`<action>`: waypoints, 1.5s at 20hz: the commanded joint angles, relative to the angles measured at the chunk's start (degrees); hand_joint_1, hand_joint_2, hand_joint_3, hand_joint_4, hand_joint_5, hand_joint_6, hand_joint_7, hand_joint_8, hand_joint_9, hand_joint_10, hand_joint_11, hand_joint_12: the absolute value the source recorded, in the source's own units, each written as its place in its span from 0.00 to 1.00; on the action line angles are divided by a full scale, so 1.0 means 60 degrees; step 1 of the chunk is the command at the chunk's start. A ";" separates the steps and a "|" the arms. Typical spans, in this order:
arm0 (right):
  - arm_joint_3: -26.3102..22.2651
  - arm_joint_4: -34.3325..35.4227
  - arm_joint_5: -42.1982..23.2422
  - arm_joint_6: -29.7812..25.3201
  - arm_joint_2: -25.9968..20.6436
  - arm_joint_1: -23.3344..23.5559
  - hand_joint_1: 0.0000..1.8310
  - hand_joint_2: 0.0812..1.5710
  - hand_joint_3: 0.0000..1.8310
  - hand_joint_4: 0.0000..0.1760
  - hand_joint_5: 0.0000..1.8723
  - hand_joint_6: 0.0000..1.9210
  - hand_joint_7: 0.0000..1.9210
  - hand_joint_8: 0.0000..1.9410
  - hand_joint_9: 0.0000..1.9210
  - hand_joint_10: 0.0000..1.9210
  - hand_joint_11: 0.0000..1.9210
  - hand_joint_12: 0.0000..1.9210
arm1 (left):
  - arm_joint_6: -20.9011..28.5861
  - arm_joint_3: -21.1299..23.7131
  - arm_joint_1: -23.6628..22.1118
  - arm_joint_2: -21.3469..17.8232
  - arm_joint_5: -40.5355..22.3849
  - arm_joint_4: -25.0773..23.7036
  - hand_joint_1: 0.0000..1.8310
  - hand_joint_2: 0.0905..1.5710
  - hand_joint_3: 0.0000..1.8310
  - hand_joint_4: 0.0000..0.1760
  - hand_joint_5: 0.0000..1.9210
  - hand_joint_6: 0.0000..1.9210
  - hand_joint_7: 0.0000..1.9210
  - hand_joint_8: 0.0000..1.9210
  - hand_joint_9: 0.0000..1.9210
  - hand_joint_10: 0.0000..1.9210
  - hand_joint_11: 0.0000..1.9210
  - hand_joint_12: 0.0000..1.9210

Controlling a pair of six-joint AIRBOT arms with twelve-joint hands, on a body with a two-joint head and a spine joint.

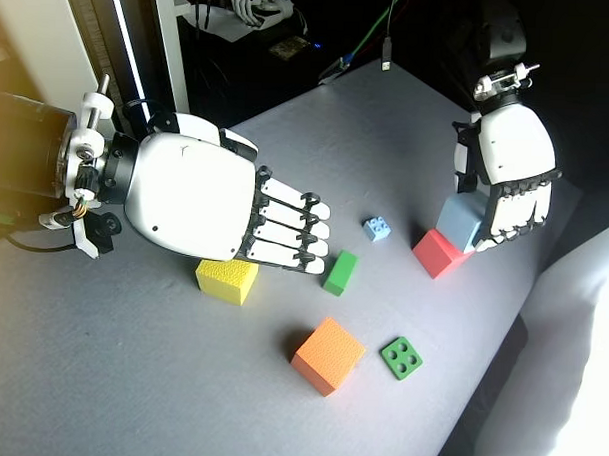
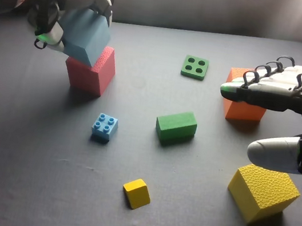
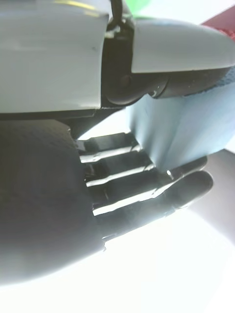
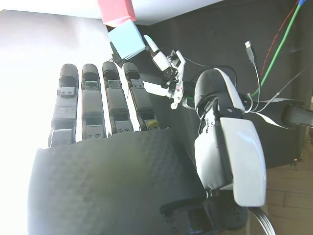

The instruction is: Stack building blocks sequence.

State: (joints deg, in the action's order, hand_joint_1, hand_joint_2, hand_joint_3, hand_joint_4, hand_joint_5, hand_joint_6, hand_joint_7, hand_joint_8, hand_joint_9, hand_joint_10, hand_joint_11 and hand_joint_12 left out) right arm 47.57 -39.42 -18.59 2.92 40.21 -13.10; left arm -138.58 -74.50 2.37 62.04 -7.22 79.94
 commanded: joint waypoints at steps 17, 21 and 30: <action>-0.0045 0.0250 -0.0867 -0.0014 -0.0116 0.0103 0.06 0.79 0.00 0.00 0.07 0.00 0.06 0.00 0.05 0.00 0.00 0.13 | -0.0020 0.0145 0.0283 0.0091 -0.0263 0.0287 0.63 0.71 0.00 0.00 0.25 0.16 0.30 0.29 0.27 0.26 0.06 0.69; -0.0043 0.0252 -0.0865 -0.0016 -0.0116 0.0105 0.10 0.78 0.00 0.00 0.07 0.00 0.06 0.00 0.05 0.00 0.00 0.15 | -0.0020 0.0171 0.0327 0.0097 -0.0268 0.0352 0.38 0.68 0.00 0.00 0.09 0.00 0.14 0.00 0.14 0.01 0.00 0.43; -0.0041 0.0262 -0.0859 -0.0153 -0.0104 0.0094 0.17 0.78 0.00 0.00 0.08 0.00 0.06 0.00 0.05 0.00 0.00 0.15 | -0.0020 0.0286 0.0349 0.0067 -0.0307 0.0488 0.30 0.59 0.00 0.00 0.00 0.00 0.02 0.00 0.04 0.00 0.00 0.22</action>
State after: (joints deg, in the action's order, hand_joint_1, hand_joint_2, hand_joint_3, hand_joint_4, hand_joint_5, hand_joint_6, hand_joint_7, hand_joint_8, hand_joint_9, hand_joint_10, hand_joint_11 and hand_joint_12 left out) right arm 47.40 -39.38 -18.61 2.46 40.21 -13.10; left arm -138.58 -72.73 4.64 63.35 -7.62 83.20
